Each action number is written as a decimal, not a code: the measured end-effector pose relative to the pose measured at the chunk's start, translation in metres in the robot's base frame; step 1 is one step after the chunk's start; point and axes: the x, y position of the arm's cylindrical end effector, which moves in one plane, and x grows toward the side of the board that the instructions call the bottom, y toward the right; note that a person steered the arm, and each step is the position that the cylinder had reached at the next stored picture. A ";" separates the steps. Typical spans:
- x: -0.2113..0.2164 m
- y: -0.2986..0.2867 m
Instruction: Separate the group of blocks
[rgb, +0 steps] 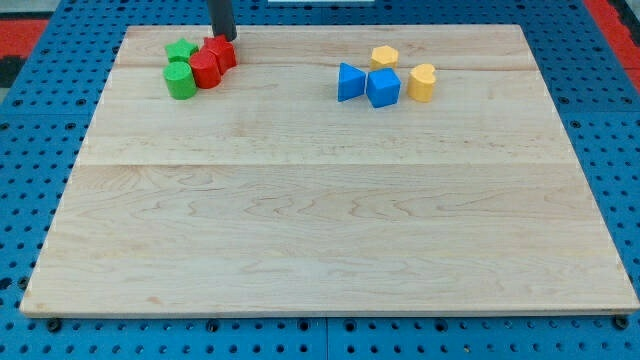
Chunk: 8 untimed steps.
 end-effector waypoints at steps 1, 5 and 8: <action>0.000 0.000; -0.011 0.017; 0.035 -0.004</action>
